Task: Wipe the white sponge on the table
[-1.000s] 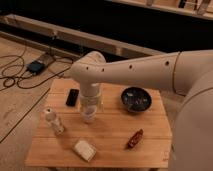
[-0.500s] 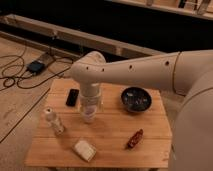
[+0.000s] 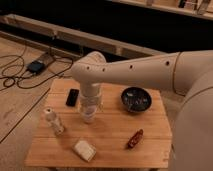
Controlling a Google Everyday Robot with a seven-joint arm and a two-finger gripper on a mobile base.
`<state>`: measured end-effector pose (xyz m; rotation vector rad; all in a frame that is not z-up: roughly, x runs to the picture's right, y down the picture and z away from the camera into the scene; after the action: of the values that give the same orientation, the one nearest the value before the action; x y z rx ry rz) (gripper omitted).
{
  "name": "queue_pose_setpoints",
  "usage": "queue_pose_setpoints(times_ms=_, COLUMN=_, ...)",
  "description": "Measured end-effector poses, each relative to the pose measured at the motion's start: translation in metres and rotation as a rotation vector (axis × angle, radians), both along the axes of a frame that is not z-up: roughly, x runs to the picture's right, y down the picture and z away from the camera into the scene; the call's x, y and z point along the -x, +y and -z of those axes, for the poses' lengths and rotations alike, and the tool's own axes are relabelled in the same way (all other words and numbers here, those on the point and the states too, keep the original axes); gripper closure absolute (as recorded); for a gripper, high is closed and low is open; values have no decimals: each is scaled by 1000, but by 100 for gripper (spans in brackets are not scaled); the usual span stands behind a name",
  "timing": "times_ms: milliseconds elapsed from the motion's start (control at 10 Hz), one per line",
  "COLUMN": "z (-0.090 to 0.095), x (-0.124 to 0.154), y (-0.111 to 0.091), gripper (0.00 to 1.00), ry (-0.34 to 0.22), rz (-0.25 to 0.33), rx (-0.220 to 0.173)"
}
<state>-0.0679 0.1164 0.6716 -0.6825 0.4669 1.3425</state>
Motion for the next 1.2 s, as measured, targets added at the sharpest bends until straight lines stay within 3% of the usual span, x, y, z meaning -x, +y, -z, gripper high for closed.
queue_pose_setpoints(times_ms=200, z=3, x=-1, y=17, gripper=35, ry=-14, rz=-2, rx=16)
queue_pose_setpoints(times_ms=600, z=2, x=-15, y=71, gripper=35, ry=2, rz=5, rx=55)
queue_pose_setpoints(times_ms=1000, z=-14, x=-8, y=127, gripper=35, ry=-65, rz=45, rx=99)
queue_pose_setpoints(times_ms=1200, z=-24, x=-2, y=150, gripper=35, ry=-101, rz=61, rx=140)
